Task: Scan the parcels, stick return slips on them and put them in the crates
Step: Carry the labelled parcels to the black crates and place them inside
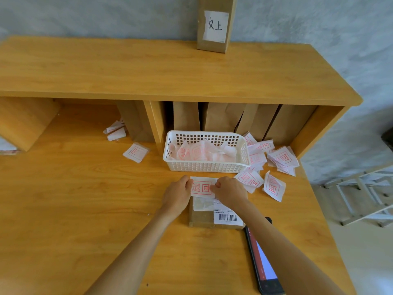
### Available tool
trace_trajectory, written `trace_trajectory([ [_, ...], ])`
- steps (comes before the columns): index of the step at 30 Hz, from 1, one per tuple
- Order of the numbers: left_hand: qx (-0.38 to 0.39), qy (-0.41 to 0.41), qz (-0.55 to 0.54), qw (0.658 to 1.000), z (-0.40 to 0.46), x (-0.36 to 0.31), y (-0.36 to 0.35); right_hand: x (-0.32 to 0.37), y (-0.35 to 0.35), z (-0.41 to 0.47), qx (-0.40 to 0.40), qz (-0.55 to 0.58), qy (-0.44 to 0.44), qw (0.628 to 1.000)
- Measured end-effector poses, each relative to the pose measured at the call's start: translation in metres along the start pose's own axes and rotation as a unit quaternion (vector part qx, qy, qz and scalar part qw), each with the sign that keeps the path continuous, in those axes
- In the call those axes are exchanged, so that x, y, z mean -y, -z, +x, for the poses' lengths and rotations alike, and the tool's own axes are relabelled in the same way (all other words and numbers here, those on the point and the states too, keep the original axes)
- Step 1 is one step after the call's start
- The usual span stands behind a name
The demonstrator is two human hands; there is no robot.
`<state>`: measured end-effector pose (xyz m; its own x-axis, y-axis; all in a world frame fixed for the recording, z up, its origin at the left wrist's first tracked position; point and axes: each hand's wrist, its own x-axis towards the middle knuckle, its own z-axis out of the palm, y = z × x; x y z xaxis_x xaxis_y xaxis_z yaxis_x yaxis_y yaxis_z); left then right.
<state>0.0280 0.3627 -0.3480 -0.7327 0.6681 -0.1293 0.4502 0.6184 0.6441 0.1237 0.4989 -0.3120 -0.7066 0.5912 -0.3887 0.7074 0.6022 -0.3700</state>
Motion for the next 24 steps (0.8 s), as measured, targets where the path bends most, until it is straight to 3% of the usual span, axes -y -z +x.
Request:
trace_trajectory([
  [14, -0.002, 0.003, -0.001, 1.000, -0.0074, -0.0055, -0.0014, 0.0003, -0.0015, -0.0010, -0.005, -0.043, 0.029, 0.999],
  [24, 0.048, 0.028, -0.094, 0.994, -0.0060, 0.0021, 0.0022, -0.0064, 0.0024, -0.0032, -0.002, -0.034, 0.032, 0.999],
])
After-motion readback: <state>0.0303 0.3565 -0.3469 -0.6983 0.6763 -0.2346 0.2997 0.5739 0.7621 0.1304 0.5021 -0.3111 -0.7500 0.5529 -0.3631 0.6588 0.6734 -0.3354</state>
